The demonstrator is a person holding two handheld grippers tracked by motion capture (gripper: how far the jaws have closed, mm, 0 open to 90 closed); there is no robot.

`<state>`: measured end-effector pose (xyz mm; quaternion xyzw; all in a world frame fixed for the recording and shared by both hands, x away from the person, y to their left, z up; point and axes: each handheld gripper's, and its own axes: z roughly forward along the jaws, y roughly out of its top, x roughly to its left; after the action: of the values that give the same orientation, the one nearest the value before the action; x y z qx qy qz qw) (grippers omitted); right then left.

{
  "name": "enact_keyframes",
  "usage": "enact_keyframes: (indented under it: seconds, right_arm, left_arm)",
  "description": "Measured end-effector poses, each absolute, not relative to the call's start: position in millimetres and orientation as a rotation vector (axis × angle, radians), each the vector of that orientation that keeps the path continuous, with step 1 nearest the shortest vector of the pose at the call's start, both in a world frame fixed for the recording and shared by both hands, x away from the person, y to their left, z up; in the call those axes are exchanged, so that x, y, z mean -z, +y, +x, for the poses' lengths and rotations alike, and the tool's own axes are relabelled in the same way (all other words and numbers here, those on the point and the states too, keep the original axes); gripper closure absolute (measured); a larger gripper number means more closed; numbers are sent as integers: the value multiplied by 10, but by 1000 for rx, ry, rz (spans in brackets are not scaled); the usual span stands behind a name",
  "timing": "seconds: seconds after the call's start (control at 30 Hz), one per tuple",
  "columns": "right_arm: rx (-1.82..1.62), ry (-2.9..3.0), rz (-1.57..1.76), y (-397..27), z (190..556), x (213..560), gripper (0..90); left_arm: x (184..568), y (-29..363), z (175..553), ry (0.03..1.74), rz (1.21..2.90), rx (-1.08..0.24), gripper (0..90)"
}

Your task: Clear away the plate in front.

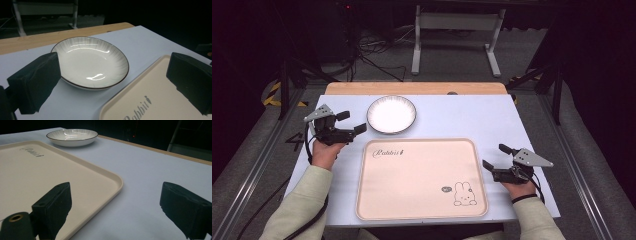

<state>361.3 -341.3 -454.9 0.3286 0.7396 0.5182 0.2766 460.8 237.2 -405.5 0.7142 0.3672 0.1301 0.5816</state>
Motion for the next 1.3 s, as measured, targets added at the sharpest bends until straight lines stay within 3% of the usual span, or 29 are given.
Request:
enact_keyframes:
  seconds: [0.7,1.3]
  right_arm:
    - [-1392,1992,876,-3409,3614,4550,122]
    - [-1386,1992,872,-3406,3615,4550,123]
  left_arm:
    - [4055,2330,4999,935,1684,-324,3]
    - [4151,2223,5224,1012,1686,-260,22]
